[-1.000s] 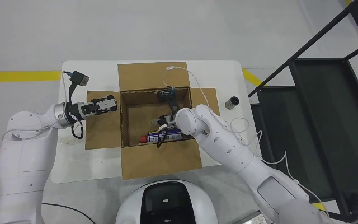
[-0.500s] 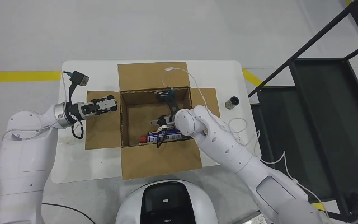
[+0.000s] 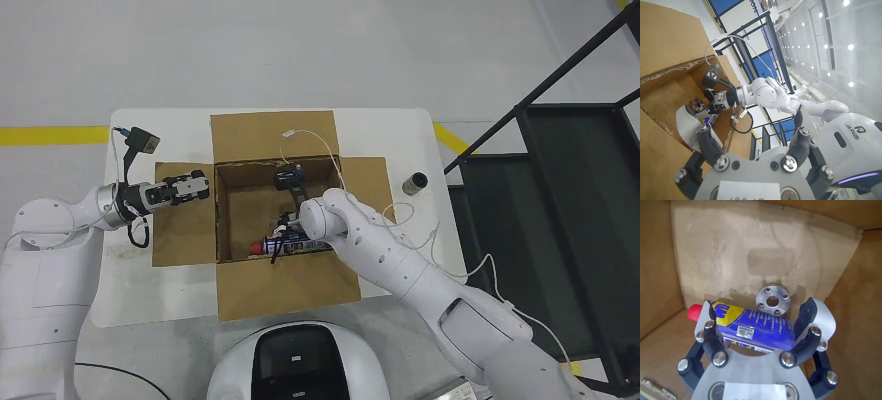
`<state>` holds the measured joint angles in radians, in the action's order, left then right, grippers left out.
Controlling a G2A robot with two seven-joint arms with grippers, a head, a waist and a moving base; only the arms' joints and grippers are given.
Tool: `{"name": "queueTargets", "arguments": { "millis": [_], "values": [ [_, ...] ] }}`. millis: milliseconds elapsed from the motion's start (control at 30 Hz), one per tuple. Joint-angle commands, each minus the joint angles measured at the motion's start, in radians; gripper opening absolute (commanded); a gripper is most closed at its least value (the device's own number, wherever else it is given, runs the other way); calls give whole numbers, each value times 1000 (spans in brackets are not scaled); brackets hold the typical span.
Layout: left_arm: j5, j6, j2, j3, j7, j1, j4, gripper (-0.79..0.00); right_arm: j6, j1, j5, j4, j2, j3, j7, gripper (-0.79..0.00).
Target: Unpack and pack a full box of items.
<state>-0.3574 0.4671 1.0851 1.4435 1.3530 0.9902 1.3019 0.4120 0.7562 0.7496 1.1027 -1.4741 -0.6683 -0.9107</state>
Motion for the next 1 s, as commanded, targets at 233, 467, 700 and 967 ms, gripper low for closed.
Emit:
{"name": "queueTargets", "arguments": {
  "millis": [233, 467, 700, 967],
  "values": [
    [0, 0, 0, 0, 0, 0, 0, 0, 7, -29, 0, -102, -31, 20, 20, 0],
    [0, 0, 0, 0, 0, 0, 0, 0, 3, -44, -10, -160, -52, 25, 29, -43],
    [0, 0, 0, 0, 0, 0, 0, 0, 4, -53, -4, -203, -69, 30, 35, -55],
    [0, 0, 0, 0, 0, 0, 0, 0, -7, -58, -11, -236, -86, 25, 47, -717]
  ]
}}
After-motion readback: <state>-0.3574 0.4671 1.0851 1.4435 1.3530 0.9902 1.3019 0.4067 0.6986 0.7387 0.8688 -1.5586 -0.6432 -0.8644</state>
